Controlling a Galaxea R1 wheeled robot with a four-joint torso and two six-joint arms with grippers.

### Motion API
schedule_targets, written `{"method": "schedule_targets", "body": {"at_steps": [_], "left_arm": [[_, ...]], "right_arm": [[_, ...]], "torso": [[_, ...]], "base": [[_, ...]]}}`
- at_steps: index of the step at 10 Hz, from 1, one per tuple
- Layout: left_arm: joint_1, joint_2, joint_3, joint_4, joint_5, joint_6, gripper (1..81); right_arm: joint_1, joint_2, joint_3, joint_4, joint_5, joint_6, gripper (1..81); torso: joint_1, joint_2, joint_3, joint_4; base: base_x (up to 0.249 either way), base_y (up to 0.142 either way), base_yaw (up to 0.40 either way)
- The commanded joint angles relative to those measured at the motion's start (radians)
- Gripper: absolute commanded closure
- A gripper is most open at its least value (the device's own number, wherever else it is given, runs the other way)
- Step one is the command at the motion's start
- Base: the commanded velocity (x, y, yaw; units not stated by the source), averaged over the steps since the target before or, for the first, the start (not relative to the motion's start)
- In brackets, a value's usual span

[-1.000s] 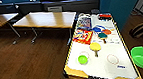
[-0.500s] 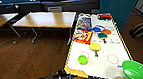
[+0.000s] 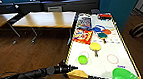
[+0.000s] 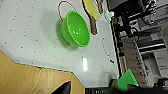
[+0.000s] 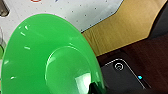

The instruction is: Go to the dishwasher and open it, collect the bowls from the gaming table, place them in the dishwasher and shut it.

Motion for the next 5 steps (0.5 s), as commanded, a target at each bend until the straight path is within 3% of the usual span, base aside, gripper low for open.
{"method": "schedule_targets", "body": {"at_steps": [1,5], "left_arm": [[-0.157,0.032,-0.029,-0.035,0.072,-0.004,1.0],[-0.157,0.052,-0.051,-0.032,0.072,-0.004,1.0]], "right_arm": [[0.04,-0.015,-0.005,-0.02,-0.004,-0.003,81.1],[0.132,-0.199,0.145,-0.02,-0.016,0.001,81.1]], "torso": [[0.0,0.0,0.0,0.0],[0.0,0.001,0.0,0.0]], "base": [[0.0,0.0,0.0],[0.0,0.0,0.0]]}}
